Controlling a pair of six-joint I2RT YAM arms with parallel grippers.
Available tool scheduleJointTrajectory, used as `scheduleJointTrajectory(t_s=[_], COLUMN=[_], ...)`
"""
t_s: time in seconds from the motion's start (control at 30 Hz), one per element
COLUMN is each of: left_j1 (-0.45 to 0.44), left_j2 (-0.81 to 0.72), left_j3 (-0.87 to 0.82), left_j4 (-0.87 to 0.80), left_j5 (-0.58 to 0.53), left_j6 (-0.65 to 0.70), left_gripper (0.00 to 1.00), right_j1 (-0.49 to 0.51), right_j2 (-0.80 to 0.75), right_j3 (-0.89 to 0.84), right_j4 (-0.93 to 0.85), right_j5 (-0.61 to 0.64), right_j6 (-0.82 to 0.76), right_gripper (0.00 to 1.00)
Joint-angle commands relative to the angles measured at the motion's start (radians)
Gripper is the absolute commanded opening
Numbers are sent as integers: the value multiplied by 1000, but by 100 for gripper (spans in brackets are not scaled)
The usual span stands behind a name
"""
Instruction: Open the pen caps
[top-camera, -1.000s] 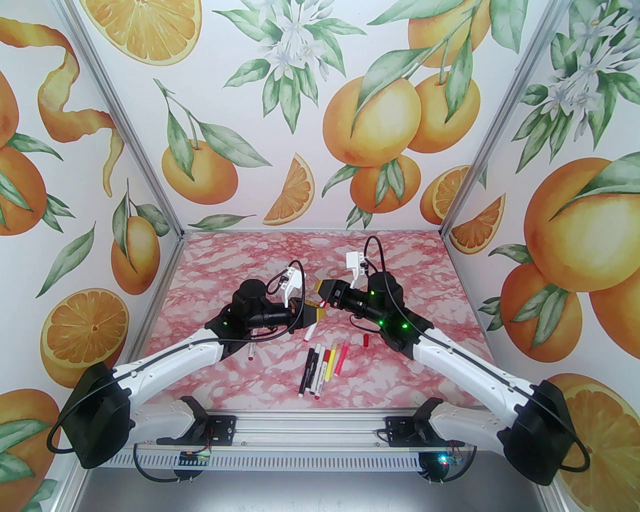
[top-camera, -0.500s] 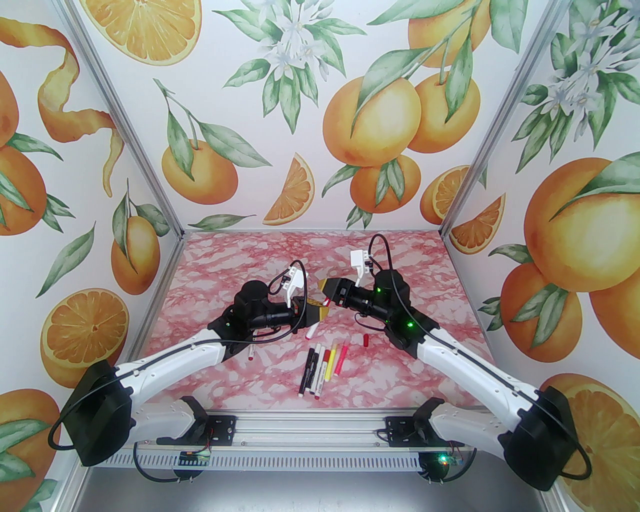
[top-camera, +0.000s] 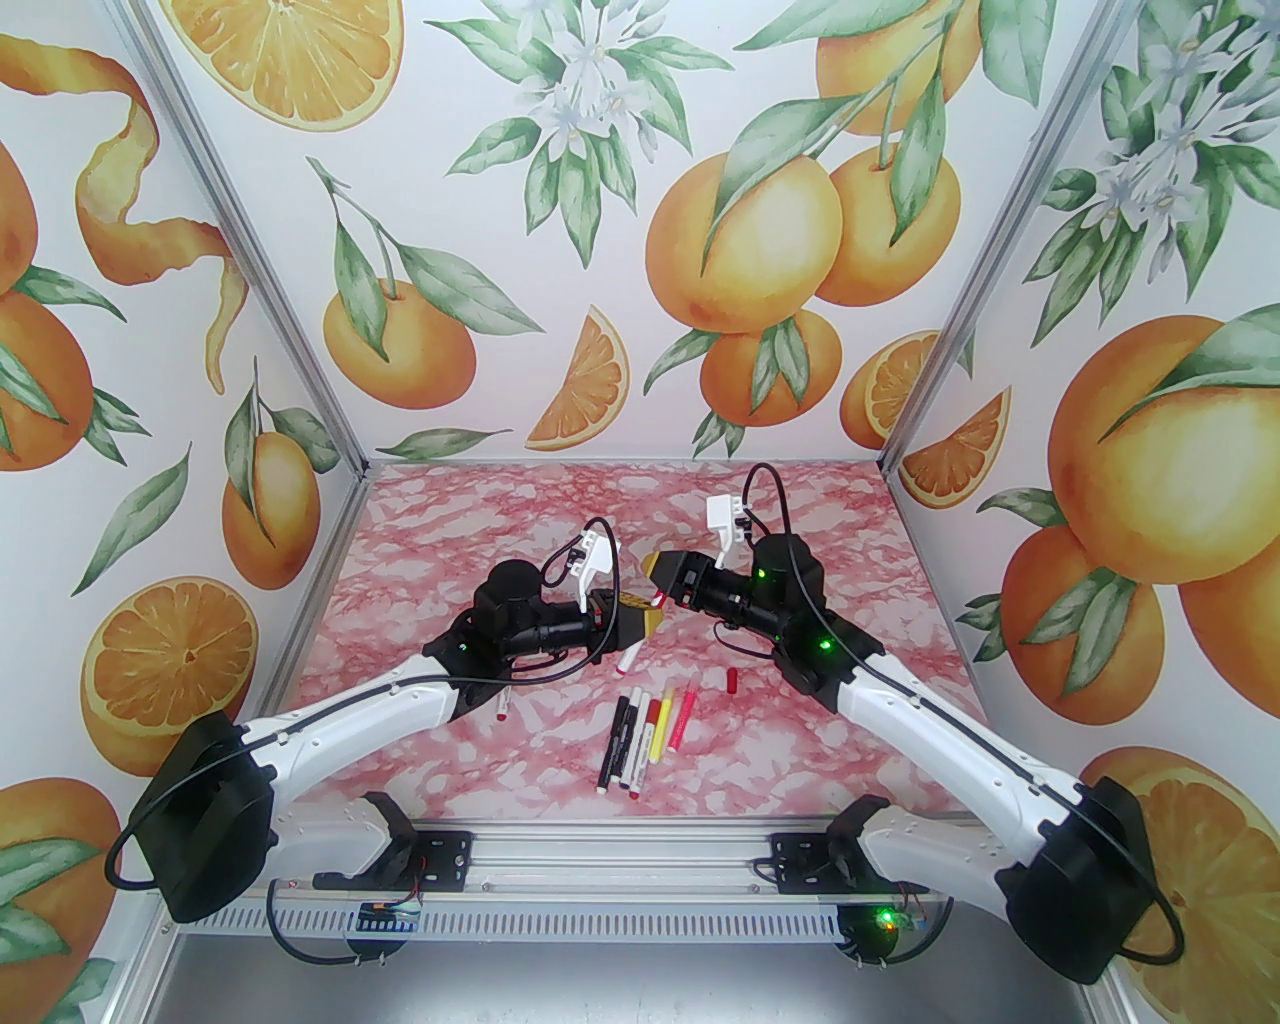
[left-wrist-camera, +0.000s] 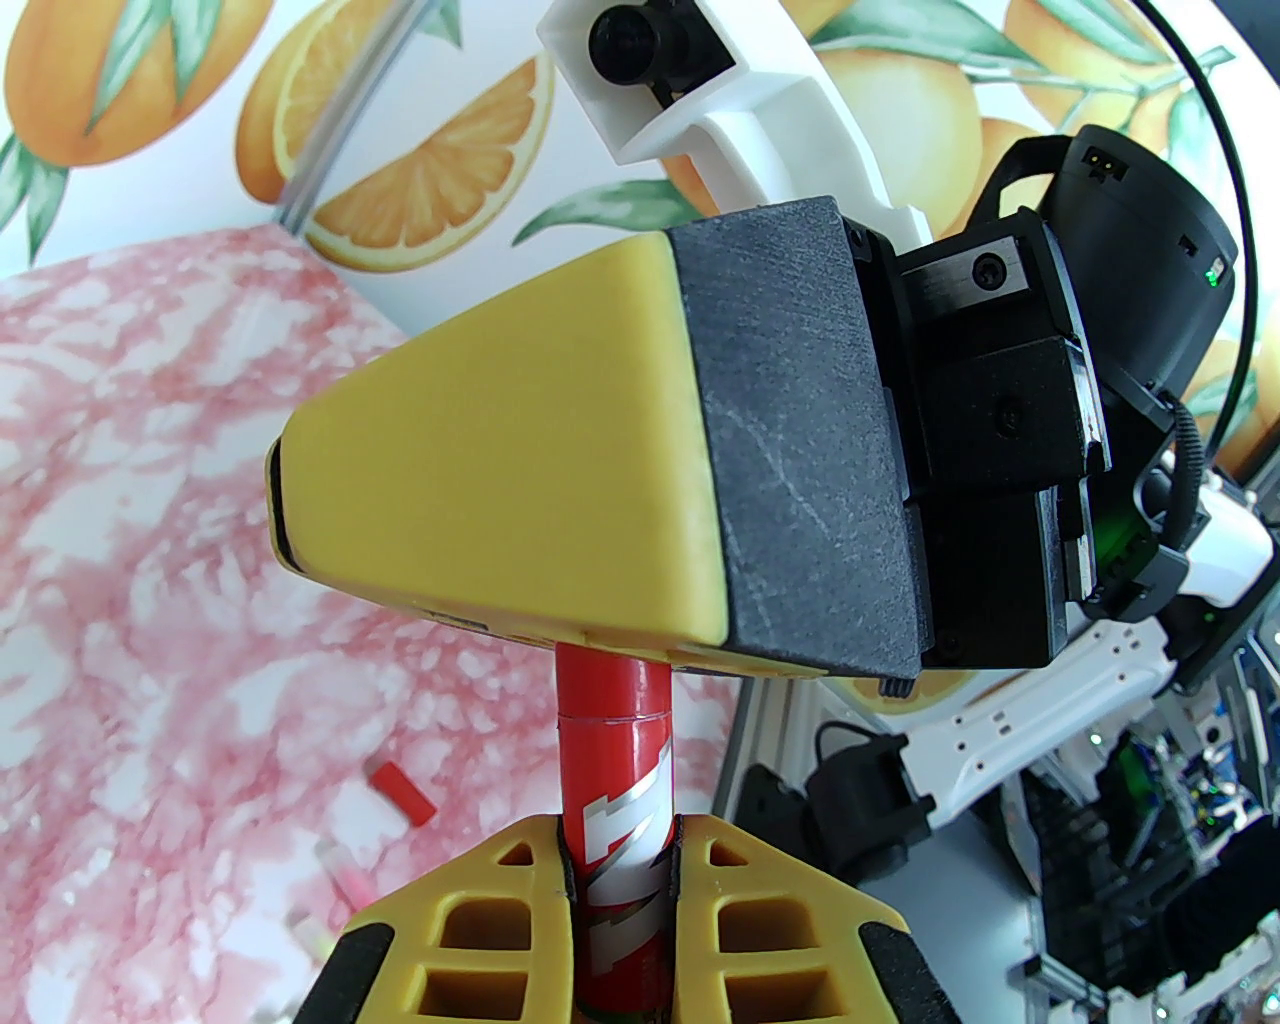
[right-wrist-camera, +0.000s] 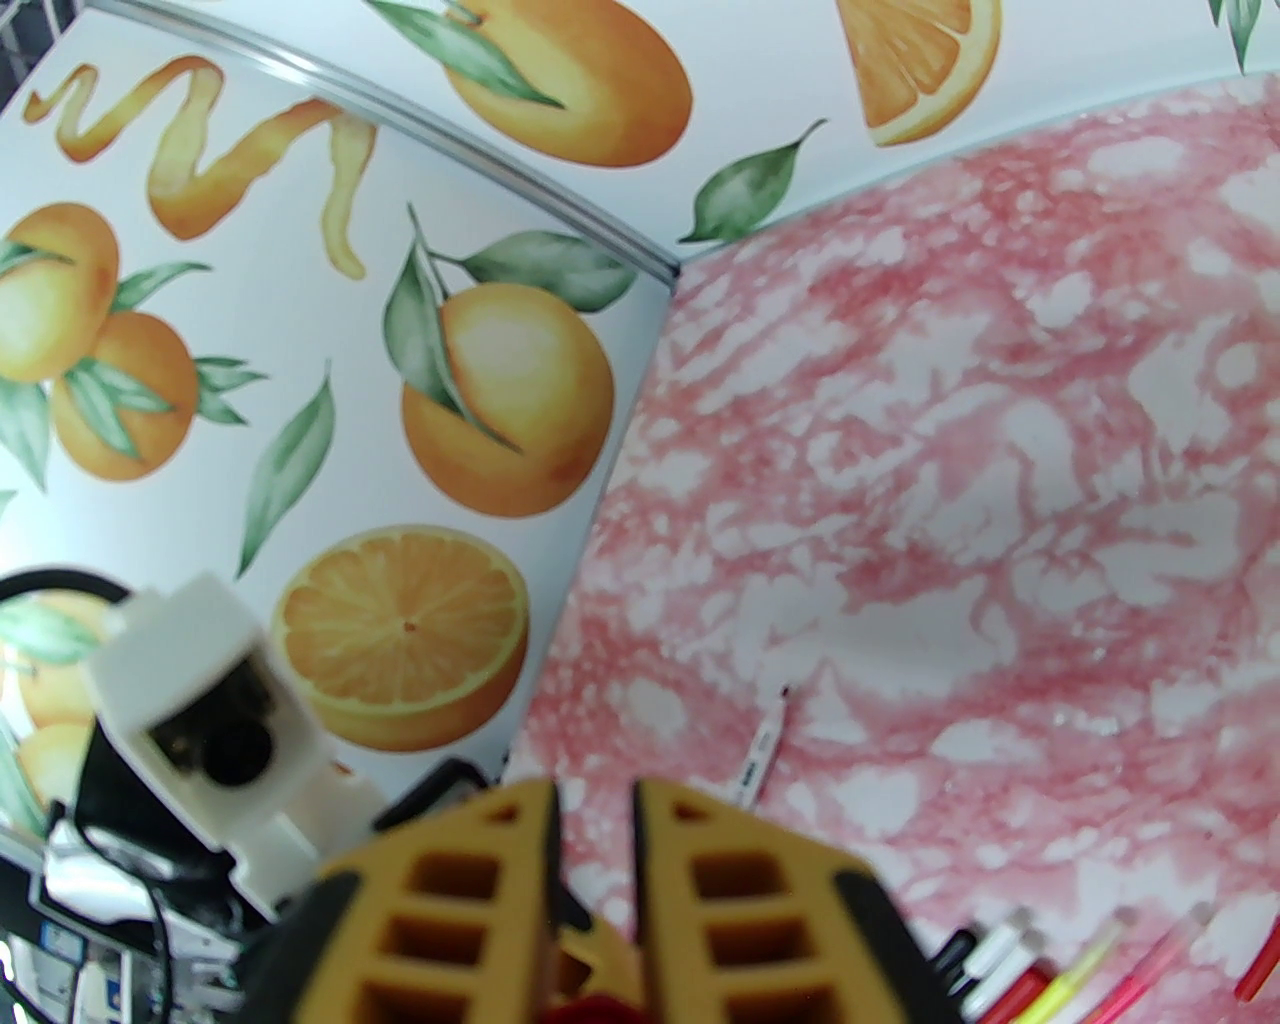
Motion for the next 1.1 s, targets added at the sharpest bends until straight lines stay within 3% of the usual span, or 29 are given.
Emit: scheduleJointTrajectory(t_s=[0.0,0.63,1.07], left_j1=[-28,-56,-70], left_j2=[15,26,32], left_j3=[-40,-43,-66], left_j4=[-174,-191,-240], left_j5=[112,111,78], left_j6=[27,42,86], left_gripper=[0,0,0], right_j1=[-95,-143,-171], right_j2=[-30,-11,-22], right_j3=[87,98,123], right_j4=[163,274,260], right_j5=[203,198,191], right_j6=[0,39,45], right_gripper=[0,0,0])
